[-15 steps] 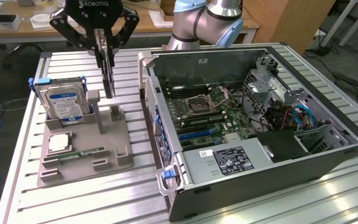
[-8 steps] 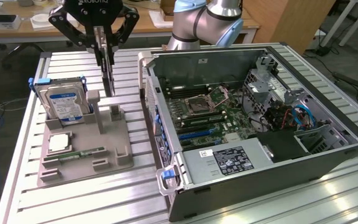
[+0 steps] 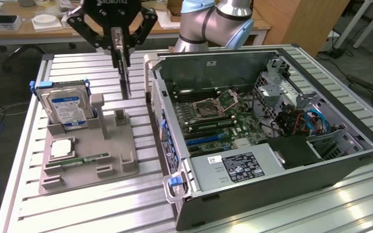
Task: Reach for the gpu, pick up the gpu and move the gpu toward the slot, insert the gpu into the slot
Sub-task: 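Pick up the gpu and move the gpu toward the slot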
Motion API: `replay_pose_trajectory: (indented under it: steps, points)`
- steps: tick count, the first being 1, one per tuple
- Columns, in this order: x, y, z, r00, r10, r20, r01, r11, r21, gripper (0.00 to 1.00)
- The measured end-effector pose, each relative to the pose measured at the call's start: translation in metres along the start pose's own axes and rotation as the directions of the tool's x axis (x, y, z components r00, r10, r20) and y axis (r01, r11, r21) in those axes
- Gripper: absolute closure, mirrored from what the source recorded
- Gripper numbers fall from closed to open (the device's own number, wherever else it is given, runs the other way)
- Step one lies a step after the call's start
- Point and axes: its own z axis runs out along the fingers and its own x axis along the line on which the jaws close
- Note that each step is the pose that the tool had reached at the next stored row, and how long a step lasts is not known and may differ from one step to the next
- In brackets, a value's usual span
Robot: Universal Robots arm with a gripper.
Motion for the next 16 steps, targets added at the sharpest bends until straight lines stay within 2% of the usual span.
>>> replay_pose_trajectory:
  steps: [11, 16]
  points:
    - [-0.05, -0.0002, 0.0028, 1.0, 0.0, 0.0001, 0.0, 1.0, -0.0027, 0.74]
    - [-0.065, -0.0002, 0.0035, 1.0, 0.0, 0.0, 0.0, 1.0, -0.0032, 0.74]
